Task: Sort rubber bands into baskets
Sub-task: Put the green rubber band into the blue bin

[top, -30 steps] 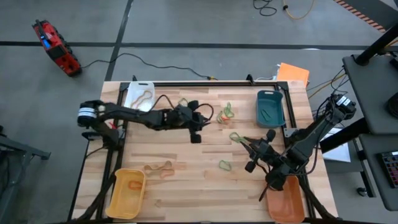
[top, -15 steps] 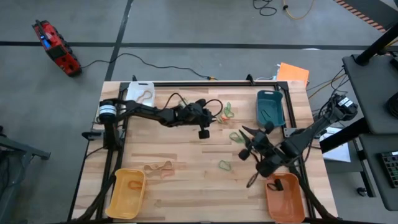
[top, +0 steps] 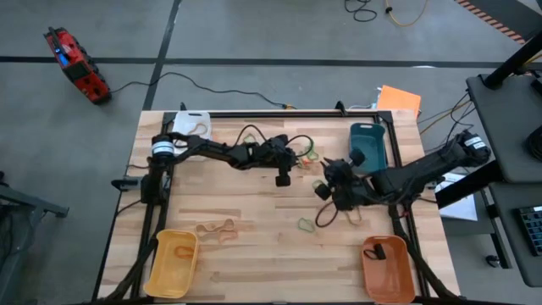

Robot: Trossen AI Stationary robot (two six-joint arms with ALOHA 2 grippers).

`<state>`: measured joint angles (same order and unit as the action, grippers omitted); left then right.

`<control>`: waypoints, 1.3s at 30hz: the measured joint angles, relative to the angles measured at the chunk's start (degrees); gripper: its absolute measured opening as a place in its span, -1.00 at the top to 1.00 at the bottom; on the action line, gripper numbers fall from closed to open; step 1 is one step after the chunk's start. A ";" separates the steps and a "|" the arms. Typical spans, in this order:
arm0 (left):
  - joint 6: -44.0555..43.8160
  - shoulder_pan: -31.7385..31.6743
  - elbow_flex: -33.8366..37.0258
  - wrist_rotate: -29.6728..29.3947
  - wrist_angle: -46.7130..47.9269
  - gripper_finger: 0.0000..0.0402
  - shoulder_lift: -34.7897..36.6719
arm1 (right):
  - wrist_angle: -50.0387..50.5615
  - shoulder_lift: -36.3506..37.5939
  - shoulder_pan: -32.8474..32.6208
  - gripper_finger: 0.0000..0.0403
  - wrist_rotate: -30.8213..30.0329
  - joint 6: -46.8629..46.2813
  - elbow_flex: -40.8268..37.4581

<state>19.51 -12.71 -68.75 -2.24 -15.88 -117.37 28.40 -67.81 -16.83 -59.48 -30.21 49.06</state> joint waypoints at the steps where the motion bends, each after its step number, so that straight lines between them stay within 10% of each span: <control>1: 0.46 -0.10 -0.29 0.00 -0.11 0.79 -0.20 | 0.02 0.13 1.03 0.74 1.12 1.16 0.00; 9: 1.36 -1.23 -0.64 6.85 -0.14 0.79 -0.27 | -0.40 2.10 7.81 0.74 12.91 7.87 -0.04; 22: 0.96 -1.18 -0.90 7.54 -0.77 0.76 -0.43 | -0.87 3.10 7.88 0.74 13.44 8.87 -3.08; 39: -2.11 -1.45 -0.92 0.22 -1.76 0.15 -4.54 | -3.67 3.10 7.86 0.74 14.92 7.69 -3.58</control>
<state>17.40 -14.15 -69.67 -2.02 -17.64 -121.91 24.73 -64.71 -8.97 -44.56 -22.52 45.47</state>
